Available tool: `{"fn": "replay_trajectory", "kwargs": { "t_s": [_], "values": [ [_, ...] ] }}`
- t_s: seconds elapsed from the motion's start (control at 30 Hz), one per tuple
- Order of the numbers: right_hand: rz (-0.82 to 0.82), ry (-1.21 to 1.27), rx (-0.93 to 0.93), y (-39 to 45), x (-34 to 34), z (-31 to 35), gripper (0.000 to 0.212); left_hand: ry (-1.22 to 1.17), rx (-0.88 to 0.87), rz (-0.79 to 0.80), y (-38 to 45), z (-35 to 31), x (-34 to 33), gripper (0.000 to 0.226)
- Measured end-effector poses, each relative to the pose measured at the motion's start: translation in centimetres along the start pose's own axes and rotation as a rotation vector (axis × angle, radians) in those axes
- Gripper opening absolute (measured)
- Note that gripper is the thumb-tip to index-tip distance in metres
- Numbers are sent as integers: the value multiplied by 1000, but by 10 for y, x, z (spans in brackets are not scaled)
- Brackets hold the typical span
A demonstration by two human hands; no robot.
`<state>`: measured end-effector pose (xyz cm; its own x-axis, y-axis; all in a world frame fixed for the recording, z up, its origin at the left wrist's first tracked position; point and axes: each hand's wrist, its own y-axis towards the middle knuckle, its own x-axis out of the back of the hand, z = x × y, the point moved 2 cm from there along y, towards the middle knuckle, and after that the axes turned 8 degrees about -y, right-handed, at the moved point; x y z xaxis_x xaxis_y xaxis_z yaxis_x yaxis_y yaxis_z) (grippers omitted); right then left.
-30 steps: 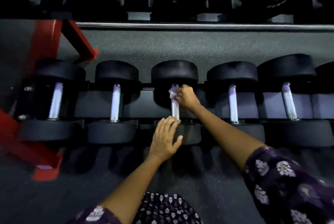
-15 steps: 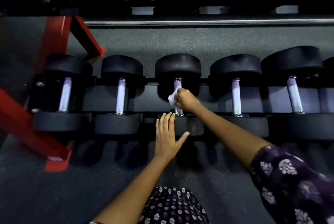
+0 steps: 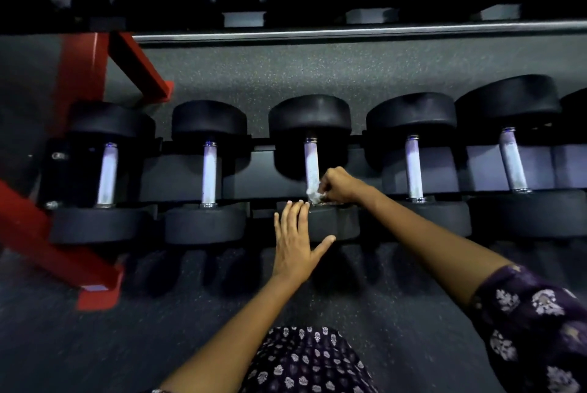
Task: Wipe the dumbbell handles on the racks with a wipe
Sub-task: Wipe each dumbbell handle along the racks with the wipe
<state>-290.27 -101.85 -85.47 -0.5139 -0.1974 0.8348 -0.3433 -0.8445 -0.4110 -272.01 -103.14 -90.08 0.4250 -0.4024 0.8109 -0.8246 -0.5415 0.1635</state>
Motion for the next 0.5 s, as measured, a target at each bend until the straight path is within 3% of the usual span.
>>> {"fn": "replay_trajectory", "kwargs": {
  "t_s": [0.27, 0.5],
  "values": [
    [-1, 10, -27, -2, -1, -15, 14, -20, -15, -18, 2, -1, -1, 81],
    [-19, 53, -1, 1, -4, -7, 17, -19, -14, -10, 3, 0, 0, 80]
  ]
}}
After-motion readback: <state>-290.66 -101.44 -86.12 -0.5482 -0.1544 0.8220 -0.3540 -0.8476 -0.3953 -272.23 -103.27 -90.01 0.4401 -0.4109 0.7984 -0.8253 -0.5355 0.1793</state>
